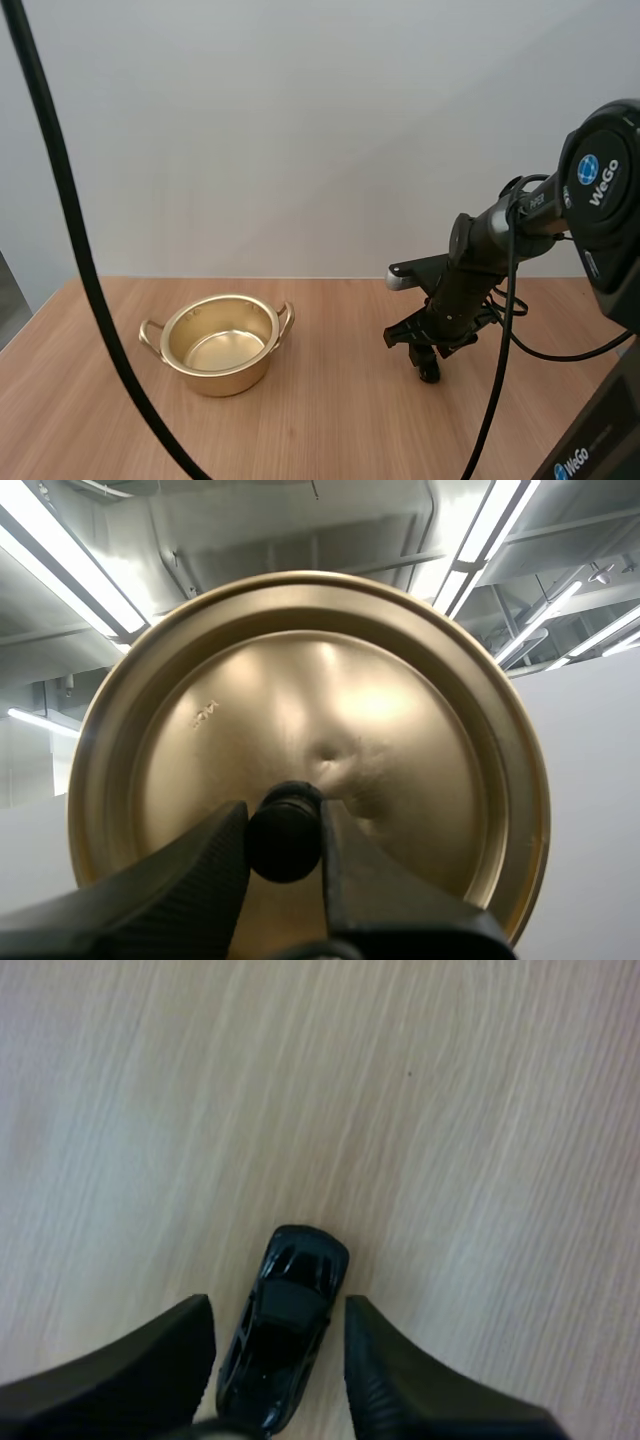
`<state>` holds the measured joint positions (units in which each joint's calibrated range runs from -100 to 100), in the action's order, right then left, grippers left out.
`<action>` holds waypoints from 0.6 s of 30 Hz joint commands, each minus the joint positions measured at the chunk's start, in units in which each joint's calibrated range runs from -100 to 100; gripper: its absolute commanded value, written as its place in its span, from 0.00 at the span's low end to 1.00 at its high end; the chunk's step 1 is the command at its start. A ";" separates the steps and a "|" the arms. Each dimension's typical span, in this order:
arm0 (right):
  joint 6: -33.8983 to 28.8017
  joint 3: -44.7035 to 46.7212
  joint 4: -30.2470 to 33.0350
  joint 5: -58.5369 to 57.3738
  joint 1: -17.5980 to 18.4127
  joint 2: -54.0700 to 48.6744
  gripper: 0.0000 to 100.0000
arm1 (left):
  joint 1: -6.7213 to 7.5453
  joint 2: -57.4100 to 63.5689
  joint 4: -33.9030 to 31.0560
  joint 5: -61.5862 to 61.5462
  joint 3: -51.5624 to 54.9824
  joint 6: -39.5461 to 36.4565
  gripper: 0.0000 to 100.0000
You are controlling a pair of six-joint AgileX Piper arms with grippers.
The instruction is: Open the pot, put the car inside, and close it
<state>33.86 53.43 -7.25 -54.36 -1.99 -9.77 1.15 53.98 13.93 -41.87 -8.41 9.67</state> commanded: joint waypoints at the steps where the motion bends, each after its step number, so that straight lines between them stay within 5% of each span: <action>1: 0.00 -0.04 0.15 -0.11 -0.05 0.02 0.28 | -0.05 -0.03 0.02 0.15 -0.06 0.06 0.00; 3: 0.44 -0.04 0.27 -0.44 -0.05 0.02 0.04 | -0.05 -0.03 0.02 0.15 -0.06 0.06 0.00; 4: 0.44 -0.04 0.27 -0.44 -0.05 0.02 0.00 | -0.05 -0.03 0.02 0.15 -0.06 0.06 0.00; 18: 2.06 -1.14 -0.90 -0.78 -0.05 -2.86 0.00 | -0.05 -0.03 0.02 0.15 -0.06 0.06 0.00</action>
<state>35.90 52.81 -7.49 -55.14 -1.99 -11.77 1.15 53.98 13.93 -41.71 -8.41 9.67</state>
